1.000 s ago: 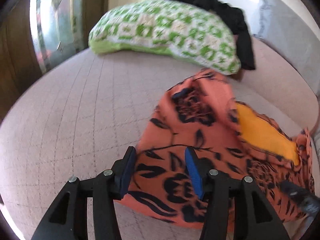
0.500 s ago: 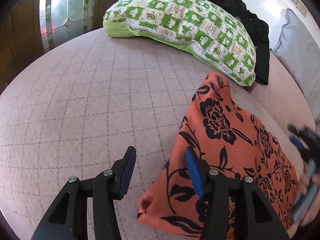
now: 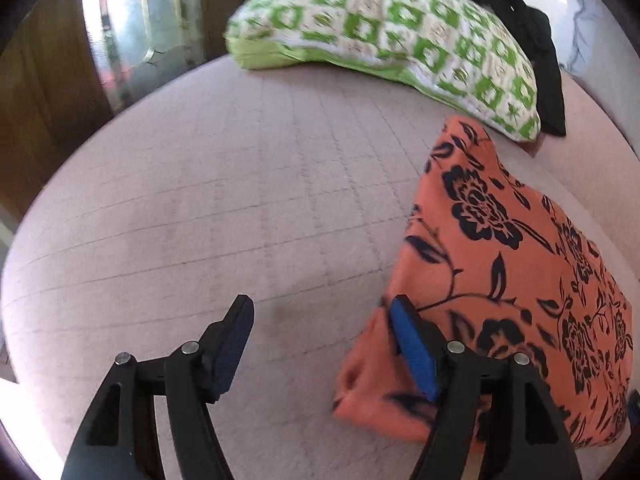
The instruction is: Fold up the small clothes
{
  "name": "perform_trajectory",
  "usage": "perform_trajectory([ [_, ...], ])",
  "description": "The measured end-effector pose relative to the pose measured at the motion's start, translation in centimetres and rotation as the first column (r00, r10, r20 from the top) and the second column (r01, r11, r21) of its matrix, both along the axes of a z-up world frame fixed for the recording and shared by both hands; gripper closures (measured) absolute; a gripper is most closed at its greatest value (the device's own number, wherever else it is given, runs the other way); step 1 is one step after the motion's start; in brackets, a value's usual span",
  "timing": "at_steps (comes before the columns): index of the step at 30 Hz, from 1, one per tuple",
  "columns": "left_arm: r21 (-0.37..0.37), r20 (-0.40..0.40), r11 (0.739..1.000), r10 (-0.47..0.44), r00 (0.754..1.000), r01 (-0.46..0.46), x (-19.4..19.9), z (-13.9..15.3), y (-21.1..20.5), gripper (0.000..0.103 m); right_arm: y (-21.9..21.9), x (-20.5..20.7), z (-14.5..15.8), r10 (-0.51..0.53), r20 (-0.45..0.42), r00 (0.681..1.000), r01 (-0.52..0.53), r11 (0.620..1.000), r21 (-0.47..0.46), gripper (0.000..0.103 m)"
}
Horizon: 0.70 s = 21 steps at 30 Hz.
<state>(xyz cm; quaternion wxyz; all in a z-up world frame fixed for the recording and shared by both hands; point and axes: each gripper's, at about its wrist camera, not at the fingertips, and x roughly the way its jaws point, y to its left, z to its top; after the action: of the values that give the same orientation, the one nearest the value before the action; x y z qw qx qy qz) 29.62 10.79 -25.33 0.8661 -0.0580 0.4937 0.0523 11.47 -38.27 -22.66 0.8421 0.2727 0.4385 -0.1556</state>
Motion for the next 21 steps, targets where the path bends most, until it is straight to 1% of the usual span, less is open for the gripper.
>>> perform_trajectory([
  [1,0.001,0.003,1.0,0.009,1.0,-0.009,-0.8,0.3,0.5,0.03,0.1,-1.1,0.4,0.001,0.022,1.0,-0.002,0.999,0.045,0.044],
  [2,-0.018,0.005,1.0,0.014,1.0,-0.014,-1.9,0.7,1.1,0.03,0.5,-1.8,0.4,0.001,0.039,0.999,-0.004,0.995,0.096,0.039],
  [3,-0.042,0.006,0.999,0.019,1.0,-0.019,-2.7,0.9,1.5,0.03,0.6,-3.0,0.3,-0.001,0.057,0.998,-0.008,0.987,0.158,0.038],
  [5,-0.098,0.009,0.995,0.017,1.0,-0.016,-4.2,1.2,1.8,0.031,0.7,-4.7,-0.2,-0.004,0.068,0.998,-0.016,0.957,0.289,0.038],
  [6,-0.121,0.004,0.993,0.001,1.0,-0.001,-4.8,1.1,1.8,0.031,0.5,-5.7,-0.6,-0.015,0.065,0.998,-0.009,0.936,0.353,0.038],
  [7,-0.165,-0.007,0.986,-0.017,1.0,0.015,-5.6,0.9,1.8,0.031,0.6,-6.2,-1.2,-0.032,0.064,0.997,0.002,0.91,0.414,0.037],
  [8,-0.237,-0.012,0.971,-0.034,0.999,0.03,-6.4,0.6,1.7,0.032,0.8,-6.7,-1.9,-0.048,0.065,0.997,0.012,0.884,0.467,0.035],
  [9,-0.3,-0.015,0.953,-0.049,0.999,0.043,-7.0,0.5,1.6,0.031,1.0,-7.1,-2.6,-0.058,0.063,0.996,0.019,0.866,0.5,0.032],
  [10,-0.381,-0.02,0.923,-0.075,0.997,0.062,-7.6,0.2,1.4,0.031,1.1,-7.4,-3.2,-0.067,0.058,0.996,0.026,0.847,0.531,0.032],
  [11,-0.445,-0.031,0.892,-0.101,0.994,0.077,-7.7,-0.2,1.0,0.029,1.3,-7.0,-4.2,-0.075,0.054,0.996,0.033,0.832,0.554,0.031],
  [12,-0.478,-0.043,0.875,-0.112,0.993,0.078,-7.6,-0.5,0.7,0.024,1.2,-6.9,-5.0,-0.091,0.046,0.995,0.047,0.814,0.579,0.031],
  [13,-0.511,-0.065,0.858,-0.112,0.992,0.063,-7.1,-1.0,0.4,0.022,1.2,-6.6,-5.7,-0.107,0.052,0.993,0.055,0.8,0.597,0.031],
  [14,-0.524,-0.071,0.851,-0.095,0.993,0.044,-6.6,-1.2,0.4,0.018,1.0,-6.8,-5.9,-0.125,0.061,0.99,0.062,0.787,0.614,0.031],
  [16,-0.562,-0.054,0.827,-0.035,0.998,-0.002,-5.7,-1.4,0.4,0.013,0.7,-6.3,-6.3,-0.146,0.087,0.985,0.059,0.773,0.631,0.029],
  [18,-0.613,-0.053,0.788,0.037,0.998,-0.061,-4.3,-2.0,0.8,0.006,0.1,-5.3,-6.8,-0.158,0.109,0.981,0.051,0.762,0.646,0.029],
  [19,-0.63,-0.05,0.771,0.074,0.996,-0.089,-3.6,-2.3,0.8,0.006,-0.2,-4.8,-7.0,-0.172,0.121,0.978,0.052,0.757,0.652,0.029],
  [21,-0.644,-0.033,0.756,0.124,0.992,-0.116,-2.2,-2.6,0.6,0.006,-0.8,-3.6,-7.2,-0.207,0.15,0.967,0.058,0.749,0.66,0.029],
])
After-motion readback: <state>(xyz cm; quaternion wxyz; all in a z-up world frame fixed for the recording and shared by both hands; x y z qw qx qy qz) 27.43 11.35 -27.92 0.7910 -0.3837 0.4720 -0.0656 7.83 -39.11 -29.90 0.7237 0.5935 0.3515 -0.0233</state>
